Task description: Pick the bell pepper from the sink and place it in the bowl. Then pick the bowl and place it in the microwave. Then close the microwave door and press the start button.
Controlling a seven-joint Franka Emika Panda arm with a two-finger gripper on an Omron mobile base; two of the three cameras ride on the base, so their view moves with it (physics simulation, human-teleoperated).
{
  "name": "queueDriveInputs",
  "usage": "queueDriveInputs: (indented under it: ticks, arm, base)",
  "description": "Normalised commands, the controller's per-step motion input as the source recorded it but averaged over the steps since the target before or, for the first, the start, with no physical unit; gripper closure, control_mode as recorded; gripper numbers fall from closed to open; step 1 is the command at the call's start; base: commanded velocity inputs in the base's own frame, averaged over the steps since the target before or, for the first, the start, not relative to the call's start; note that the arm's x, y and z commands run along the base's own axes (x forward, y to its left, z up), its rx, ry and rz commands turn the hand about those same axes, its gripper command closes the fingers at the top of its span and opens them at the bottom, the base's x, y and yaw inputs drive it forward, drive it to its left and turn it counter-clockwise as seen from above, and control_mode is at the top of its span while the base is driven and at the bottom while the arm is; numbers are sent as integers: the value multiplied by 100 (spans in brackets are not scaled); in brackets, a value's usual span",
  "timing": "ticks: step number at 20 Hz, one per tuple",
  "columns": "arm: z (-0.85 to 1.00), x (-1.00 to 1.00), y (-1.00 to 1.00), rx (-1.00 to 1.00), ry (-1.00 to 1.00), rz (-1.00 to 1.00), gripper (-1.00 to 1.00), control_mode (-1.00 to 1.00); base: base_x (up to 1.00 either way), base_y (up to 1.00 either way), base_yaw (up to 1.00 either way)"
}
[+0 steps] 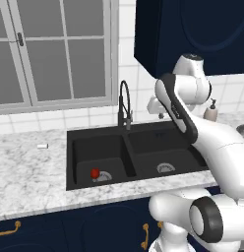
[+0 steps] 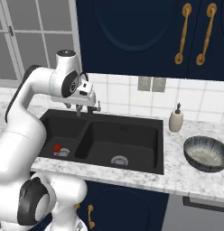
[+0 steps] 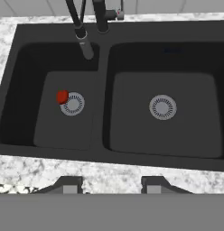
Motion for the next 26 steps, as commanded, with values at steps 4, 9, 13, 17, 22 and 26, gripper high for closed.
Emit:
queueDriveInputs:
  ticks: [4, 9, 13, 17, 22, 26]
  arm:
    - [0, -38, 9, 0, 0, 0, -100, -100]
    - [0, -97, 77, 0, -5, 2, -100, -100]
    - [-28, -52, 100, 0, -1, 0, -100, -100]
    - [-51, 4, 95, 0, 4, 0, -100, -100]
    - [-52, 60, 60, 0, 16, 0, -100, -100]
    - [-34, 62, 44, 0, 16, 0, -100, -100]
  base:
    - [0, 0, 0]
    - [0, 0, 0]
    - [0, 0, 0]
    - [0, 0, 0]
    - [0, 0, 0]
    - [0, 0, 0]
